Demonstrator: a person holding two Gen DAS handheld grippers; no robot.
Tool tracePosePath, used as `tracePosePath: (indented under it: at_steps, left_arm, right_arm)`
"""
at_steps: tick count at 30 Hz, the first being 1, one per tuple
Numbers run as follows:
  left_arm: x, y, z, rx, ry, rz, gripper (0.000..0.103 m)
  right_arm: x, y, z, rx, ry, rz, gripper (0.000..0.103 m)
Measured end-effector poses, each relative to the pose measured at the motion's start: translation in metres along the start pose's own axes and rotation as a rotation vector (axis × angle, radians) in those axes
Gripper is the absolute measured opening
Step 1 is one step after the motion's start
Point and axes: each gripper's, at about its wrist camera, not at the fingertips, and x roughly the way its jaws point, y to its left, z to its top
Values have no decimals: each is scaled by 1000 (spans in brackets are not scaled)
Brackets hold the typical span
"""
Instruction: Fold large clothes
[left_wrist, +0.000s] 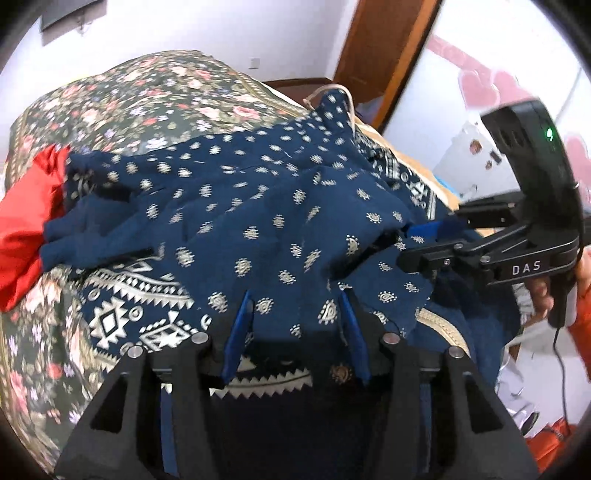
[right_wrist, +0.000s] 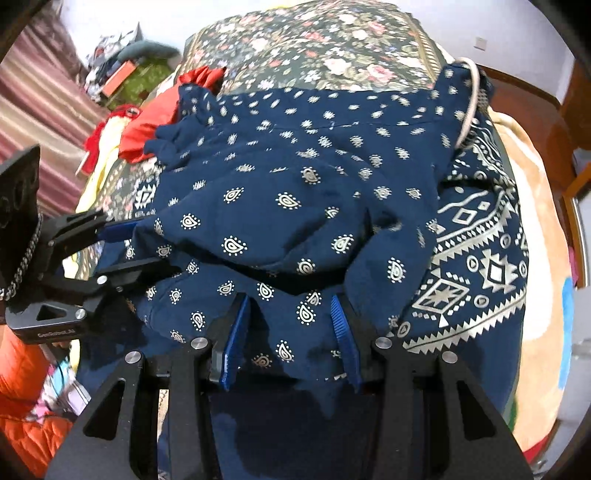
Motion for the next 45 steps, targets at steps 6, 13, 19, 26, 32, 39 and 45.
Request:
tracePosePath:
  at_steps: [6,13,19,26,32,39,45]
  left_arm:
    - [-37,24,7,-54,-94,52,51]
    - [-66,87,20,-191,-195,206,60]
    - [-66,151,19,-383,-210,238,60]
    - [-35,204,7,-566,-167,183,60]
    - [2,228,8,-631,-113,134,60]
    - [42,251,23,-692,-82,34,60]
    - [65,255,46,-653,-80,68,60]
  right_arm:
    - [-33,-2,12,15,-109,-28,42]
    - [-67,-25,38,72,-263,-98,57]
    - [-69,-65,59,168,-298,-131,58]
    - [-42,-123,77,300,-258,-162,58]
    - [0,-165,91,397,-176,-185,58]
    - [22,-183,110,413,-159,-182,60]
    - [31,-182,132,337,-170,-225,61]
